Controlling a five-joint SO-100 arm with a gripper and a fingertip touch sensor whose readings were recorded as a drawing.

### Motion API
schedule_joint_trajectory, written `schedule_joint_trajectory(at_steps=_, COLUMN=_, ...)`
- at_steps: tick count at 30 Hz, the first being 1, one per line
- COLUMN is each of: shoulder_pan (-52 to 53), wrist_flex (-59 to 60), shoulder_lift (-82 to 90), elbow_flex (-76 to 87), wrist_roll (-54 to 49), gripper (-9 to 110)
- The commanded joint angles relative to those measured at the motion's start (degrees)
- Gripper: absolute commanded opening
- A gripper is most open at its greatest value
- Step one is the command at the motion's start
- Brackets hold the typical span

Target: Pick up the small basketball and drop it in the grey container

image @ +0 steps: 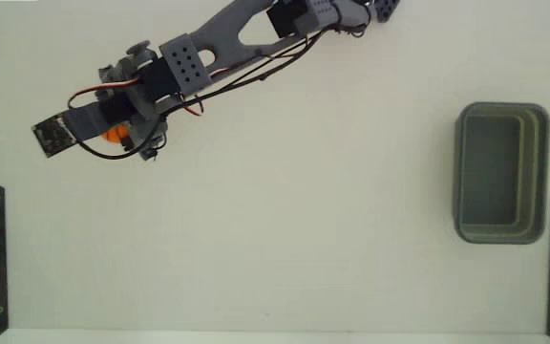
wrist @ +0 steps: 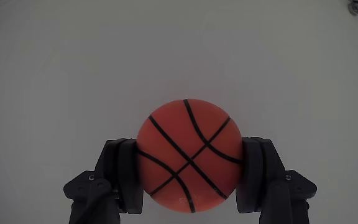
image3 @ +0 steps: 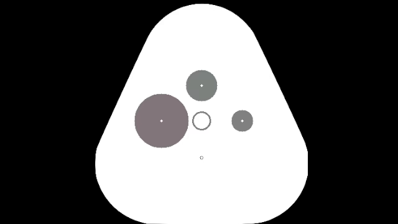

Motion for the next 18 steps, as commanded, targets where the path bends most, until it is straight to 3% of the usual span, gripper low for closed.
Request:
schedule_joint_trajectory(at_steps=1, shoulder_pan=-0.3, wrist_flex=4.5, shoulder_lift=0.7, elbow_flex=-8.1, wrist_roll=0.3, gripper=81)
schedule_joint_trajectory(at_steps=18, shoulder_pan=-0.3, wrist_flex=6.1, shoulder_lift=0.0, elbow_flex=-10.4, wrist_roll=0.3, gripper=81)
